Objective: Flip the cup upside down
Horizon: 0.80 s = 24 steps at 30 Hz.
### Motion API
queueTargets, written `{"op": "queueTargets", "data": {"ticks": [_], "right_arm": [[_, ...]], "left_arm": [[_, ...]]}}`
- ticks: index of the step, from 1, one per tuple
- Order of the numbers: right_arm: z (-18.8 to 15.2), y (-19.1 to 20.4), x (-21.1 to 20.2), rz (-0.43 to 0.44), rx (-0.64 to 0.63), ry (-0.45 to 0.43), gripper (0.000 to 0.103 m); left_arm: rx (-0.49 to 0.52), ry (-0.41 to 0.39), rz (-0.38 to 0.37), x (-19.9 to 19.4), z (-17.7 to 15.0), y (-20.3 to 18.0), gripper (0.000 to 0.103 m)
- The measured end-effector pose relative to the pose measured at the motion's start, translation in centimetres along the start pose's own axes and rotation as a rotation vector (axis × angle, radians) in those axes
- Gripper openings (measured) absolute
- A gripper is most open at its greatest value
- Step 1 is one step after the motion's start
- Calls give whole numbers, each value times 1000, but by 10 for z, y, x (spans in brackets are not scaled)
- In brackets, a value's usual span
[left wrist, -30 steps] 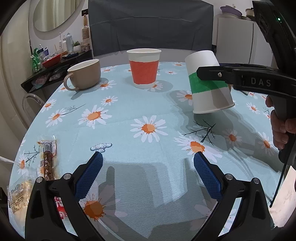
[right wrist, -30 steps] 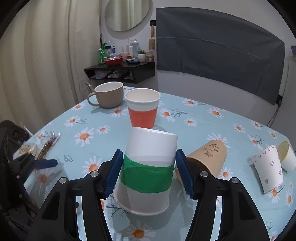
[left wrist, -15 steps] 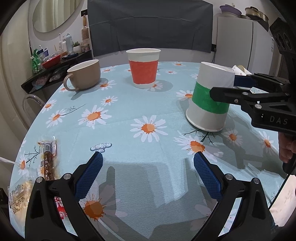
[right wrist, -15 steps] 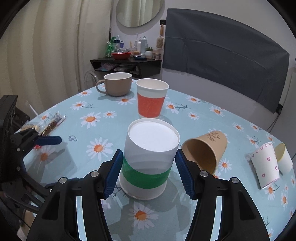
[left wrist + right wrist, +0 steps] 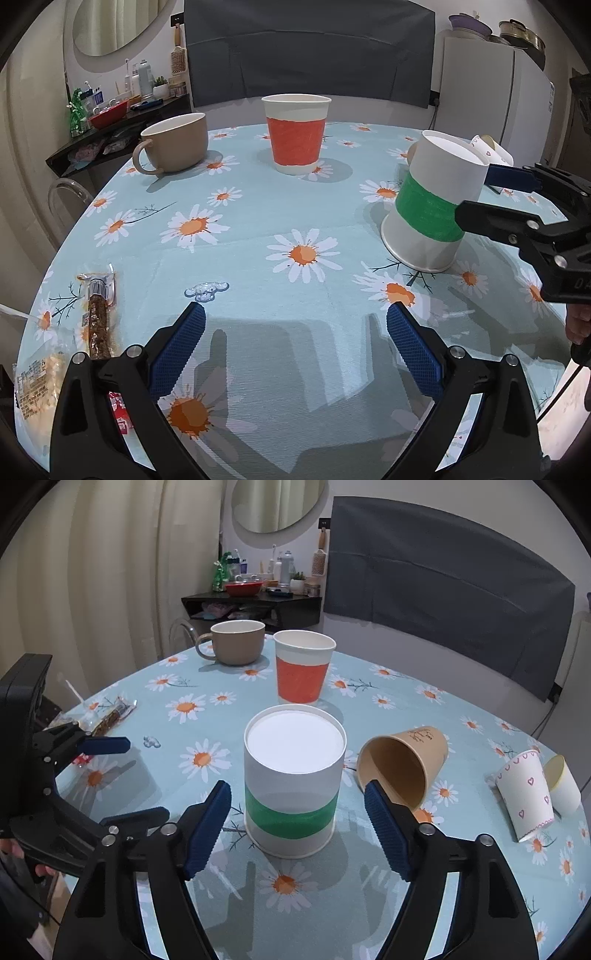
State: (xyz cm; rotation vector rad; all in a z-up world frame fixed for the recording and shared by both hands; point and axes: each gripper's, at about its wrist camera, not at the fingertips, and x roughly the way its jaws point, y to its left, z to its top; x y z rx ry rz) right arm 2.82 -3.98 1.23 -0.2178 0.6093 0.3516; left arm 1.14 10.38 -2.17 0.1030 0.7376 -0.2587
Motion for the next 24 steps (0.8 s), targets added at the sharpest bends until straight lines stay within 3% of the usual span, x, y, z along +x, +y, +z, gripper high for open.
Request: {"op": "queueTargets", "data": {"ticks": [1, 9, 17, 24], "right_arm": [[-1, 0, -2, -1, -1, -3, 85], [-17, -12, -16, 2, 34, 2, 89], [-39, -39, -32, -51, 94, -5, 90], [-56, -67, -44, -77, 133, -18, 91]], "left_arm": [[1, 2, -4, 0, 0, 0, 96], [-4, -9, 48, 0, 2, -7, 96], [19, -33, 28, -2, 7, -34, 97], [-28, -54, 15, -1, 8, -54, 97]]}}
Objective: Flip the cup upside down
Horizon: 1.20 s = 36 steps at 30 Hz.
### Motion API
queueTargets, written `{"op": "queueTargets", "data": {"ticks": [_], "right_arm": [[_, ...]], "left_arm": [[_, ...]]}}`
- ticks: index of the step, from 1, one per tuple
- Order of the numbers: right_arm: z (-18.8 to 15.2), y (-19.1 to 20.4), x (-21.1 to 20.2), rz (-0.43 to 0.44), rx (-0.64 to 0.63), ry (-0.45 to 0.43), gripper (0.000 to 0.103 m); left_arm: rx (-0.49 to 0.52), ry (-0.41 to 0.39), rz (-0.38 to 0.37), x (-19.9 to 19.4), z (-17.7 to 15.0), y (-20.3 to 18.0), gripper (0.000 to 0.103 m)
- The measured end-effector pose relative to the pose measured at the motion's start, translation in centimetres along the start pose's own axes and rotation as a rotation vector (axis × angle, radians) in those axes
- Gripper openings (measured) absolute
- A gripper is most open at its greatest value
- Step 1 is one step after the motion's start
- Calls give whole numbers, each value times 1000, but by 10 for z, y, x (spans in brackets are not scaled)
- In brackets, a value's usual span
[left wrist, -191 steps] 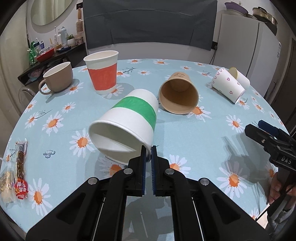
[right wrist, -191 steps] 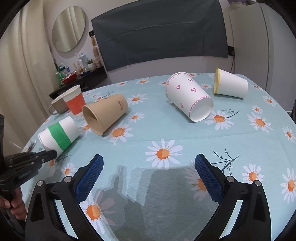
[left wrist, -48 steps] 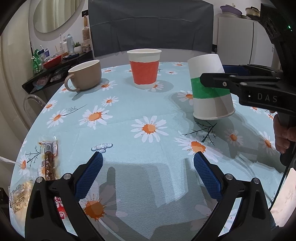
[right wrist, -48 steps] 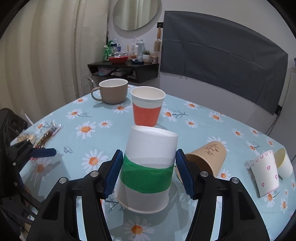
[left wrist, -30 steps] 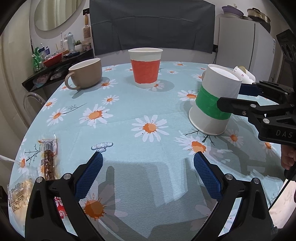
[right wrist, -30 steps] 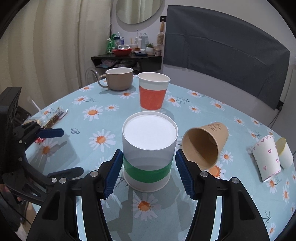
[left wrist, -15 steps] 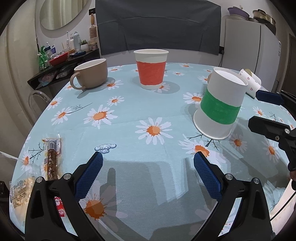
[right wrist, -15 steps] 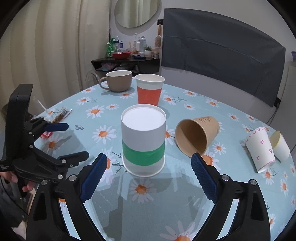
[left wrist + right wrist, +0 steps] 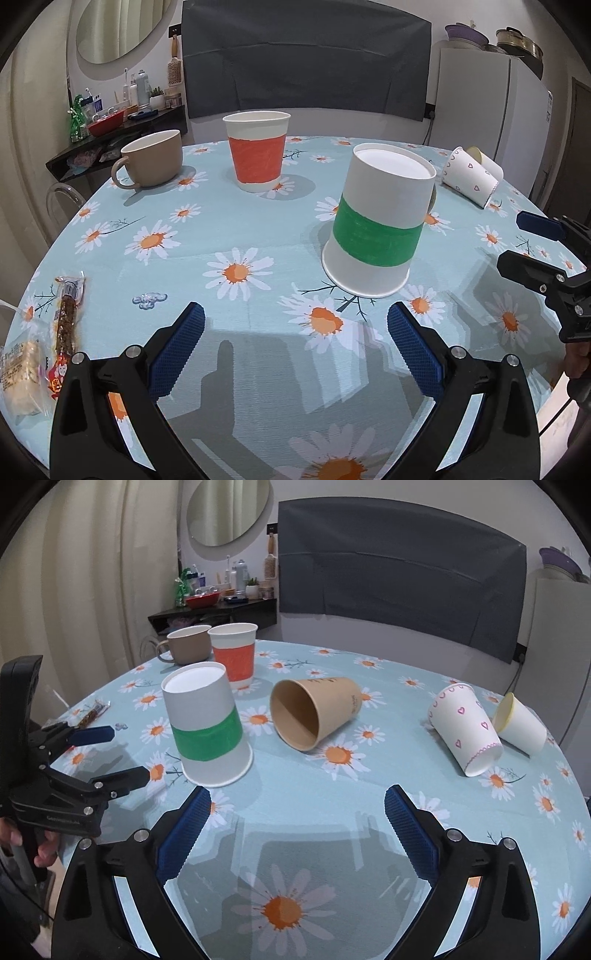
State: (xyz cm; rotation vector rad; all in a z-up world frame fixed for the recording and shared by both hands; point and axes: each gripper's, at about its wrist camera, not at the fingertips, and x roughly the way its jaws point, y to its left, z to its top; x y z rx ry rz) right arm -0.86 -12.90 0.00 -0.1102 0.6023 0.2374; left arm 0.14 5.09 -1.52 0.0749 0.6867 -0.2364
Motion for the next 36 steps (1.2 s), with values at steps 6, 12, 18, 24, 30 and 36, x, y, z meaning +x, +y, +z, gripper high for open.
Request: {"op": "queueTargets", "data": {"ticks": [6, 12, 18, 24, 30, 36], "right_arm": [[-6, -15, -7, -2, -4, -25, 93], [-11, -24, -4, 9, 26, -41, 94], [-14, -22, -4, 39, 18, -51, 94], [-16, -25, -8, 24, 39, -74, 94], [-16, -30, -9, 4, 78, -85, 94], [-15, -30, -8, 0, 79, -83, 94]], "left_arm": [[1, 0, 31, 3, 2, -13, 97], [6, -12, 38, 4, 2, -23, 97], [8, -18, 39, 4, 1, -25, 97], [-6, -9, 24, 5, 1, -22, 97], [10, -6, 29, 6, 1, -25, 97], [6, 0, 21, 7, 1, -24, 97]]}}
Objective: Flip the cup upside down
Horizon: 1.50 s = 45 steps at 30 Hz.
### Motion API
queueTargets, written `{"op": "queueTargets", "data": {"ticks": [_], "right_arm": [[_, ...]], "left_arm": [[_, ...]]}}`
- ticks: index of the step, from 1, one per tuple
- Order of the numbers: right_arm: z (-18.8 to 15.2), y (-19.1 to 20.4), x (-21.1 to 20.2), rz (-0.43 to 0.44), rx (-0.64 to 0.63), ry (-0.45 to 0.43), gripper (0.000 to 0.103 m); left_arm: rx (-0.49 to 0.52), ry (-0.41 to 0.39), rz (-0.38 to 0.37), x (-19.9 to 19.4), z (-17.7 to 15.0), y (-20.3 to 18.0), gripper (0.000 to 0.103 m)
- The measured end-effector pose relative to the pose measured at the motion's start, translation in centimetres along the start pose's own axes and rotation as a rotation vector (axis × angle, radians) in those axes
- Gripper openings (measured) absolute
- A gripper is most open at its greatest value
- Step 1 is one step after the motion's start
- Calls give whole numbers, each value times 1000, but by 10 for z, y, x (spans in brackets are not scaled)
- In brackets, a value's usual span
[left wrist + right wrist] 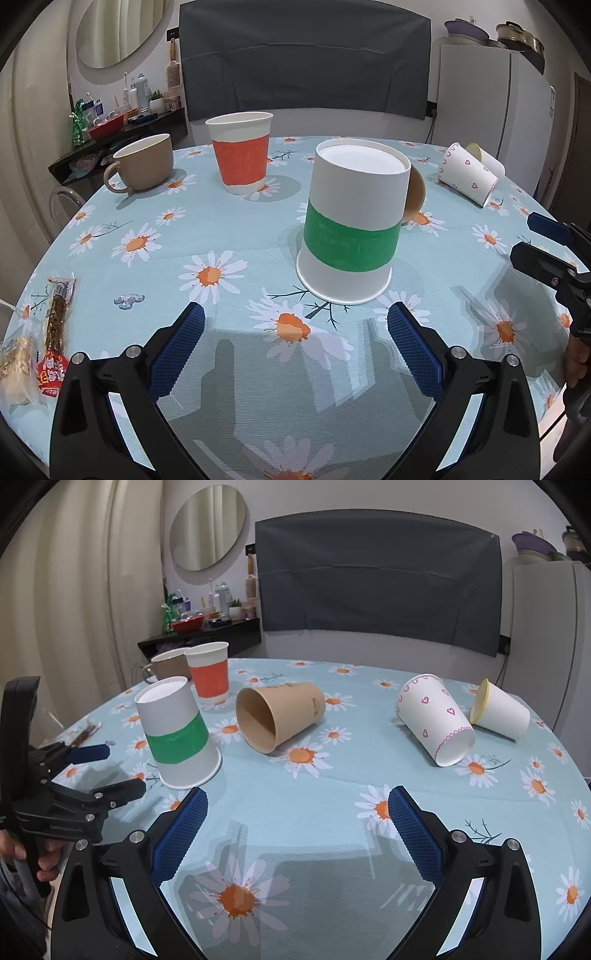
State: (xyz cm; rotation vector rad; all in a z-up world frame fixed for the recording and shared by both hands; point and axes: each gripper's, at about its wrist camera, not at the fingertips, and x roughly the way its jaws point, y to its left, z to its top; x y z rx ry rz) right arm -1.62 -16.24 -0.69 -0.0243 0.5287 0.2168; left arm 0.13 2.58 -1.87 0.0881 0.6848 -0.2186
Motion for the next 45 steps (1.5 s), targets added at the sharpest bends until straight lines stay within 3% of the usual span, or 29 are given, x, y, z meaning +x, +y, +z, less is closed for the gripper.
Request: {"op": "queueTargets", "data": {"ticks": [11, 45], "right_arm": [[0, -1, 5, -23, 0, 30, 94], [-2, 0, 6, -18, 0, 45, 94]], "left_arm": [[70, -34, 48, -4, -2, -12, 97], [73, -37, 89, -5, -3, -13, 97]]}}
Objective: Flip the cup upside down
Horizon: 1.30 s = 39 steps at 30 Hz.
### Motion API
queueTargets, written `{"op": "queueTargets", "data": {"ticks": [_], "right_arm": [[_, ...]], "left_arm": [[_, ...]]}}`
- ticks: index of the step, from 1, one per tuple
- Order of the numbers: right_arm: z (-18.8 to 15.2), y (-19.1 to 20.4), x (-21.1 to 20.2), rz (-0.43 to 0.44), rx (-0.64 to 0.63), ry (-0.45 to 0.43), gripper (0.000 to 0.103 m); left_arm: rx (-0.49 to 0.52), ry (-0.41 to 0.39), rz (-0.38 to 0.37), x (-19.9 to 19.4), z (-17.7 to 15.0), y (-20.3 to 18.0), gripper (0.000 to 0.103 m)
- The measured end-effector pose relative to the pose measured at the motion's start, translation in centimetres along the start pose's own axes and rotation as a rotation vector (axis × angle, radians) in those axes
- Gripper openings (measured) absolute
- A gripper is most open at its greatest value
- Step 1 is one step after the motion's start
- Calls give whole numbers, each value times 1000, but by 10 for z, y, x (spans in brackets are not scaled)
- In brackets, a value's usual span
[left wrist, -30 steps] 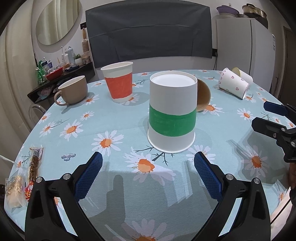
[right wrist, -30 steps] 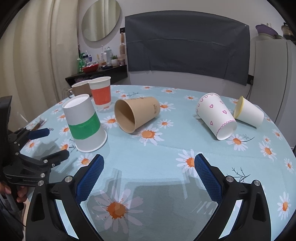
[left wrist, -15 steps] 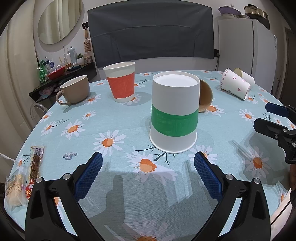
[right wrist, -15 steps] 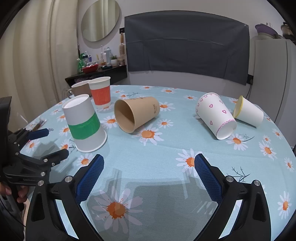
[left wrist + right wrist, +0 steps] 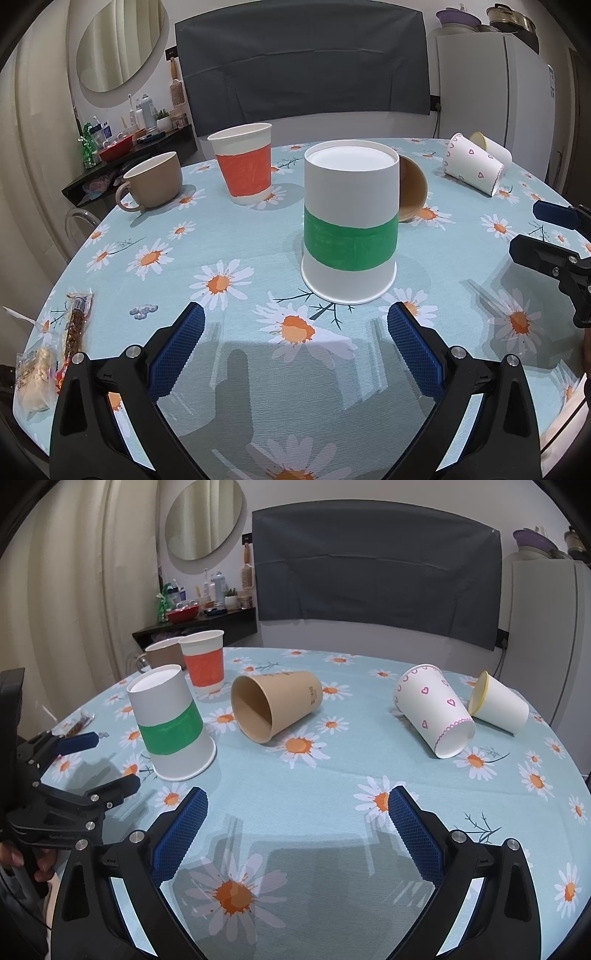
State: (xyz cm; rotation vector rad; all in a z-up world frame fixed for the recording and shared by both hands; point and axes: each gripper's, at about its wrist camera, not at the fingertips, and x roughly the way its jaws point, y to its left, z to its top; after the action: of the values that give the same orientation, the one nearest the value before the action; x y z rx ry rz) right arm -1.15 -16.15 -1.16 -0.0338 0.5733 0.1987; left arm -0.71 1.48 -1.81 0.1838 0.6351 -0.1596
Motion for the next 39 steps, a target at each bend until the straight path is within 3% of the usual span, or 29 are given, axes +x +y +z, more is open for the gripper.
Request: {"op": "queueTargets", "data": {"ticks": [39], "right_arm": [[0, 1, 0, 1, -3, 1, 94]], "left_arm": [[4, -6, 0, -1, 1, -2, 97]]}}
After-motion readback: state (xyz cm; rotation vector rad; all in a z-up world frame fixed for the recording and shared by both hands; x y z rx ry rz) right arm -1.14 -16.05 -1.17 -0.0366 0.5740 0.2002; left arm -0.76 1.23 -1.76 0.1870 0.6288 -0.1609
